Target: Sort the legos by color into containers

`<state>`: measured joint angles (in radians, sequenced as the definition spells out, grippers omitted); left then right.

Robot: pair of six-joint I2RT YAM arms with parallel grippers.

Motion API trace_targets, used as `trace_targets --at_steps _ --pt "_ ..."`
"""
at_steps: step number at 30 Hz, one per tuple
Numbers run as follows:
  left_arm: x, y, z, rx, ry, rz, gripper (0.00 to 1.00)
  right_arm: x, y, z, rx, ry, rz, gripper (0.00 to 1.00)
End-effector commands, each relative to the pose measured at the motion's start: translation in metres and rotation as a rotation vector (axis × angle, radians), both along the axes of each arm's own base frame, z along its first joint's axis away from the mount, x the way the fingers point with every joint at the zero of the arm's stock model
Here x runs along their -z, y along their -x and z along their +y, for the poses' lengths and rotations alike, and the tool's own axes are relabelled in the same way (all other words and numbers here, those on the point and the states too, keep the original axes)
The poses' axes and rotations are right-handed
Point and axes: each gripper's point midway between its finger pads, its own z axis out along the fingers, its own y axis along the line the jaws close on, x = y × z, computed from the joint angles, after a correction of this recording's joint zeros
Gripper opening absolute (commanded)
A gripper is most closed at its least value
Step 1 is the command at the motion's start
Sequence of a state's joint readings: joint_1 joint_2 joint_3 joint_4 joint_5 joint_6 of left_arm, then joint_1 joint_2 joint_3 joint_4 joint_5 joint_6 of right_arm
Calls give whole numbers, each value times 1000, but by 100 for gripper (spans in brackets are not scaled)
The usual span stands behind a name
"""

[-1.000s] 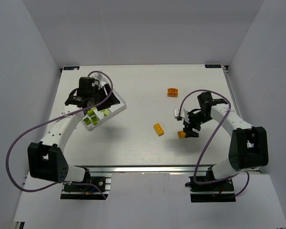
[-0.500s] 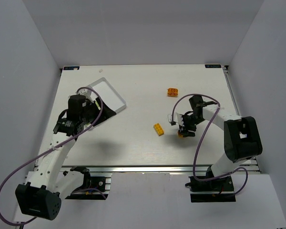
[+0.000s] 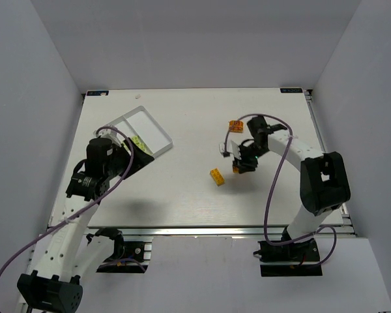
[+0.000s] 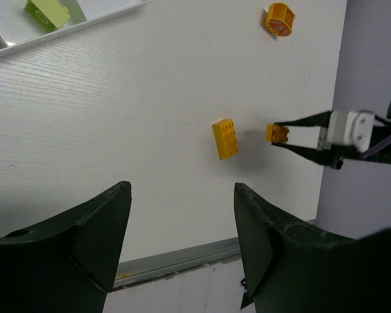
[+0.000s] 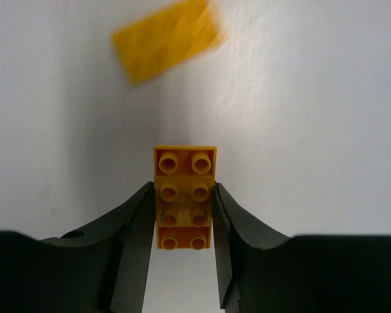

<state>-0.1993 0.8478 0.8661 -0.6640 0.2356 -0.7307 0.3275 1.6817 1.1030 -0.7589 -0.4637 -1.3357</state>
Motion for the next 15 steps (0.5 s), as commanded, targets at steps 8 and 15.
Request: trace_targets --at_steps 8,15 --pt "-30 21 14 -108 63 -97 73 -115 -104 229 419 -395 153 0" --pt "-56 41 31 -189 58 -137 73 -128 -142 348 515 -614 68 0"
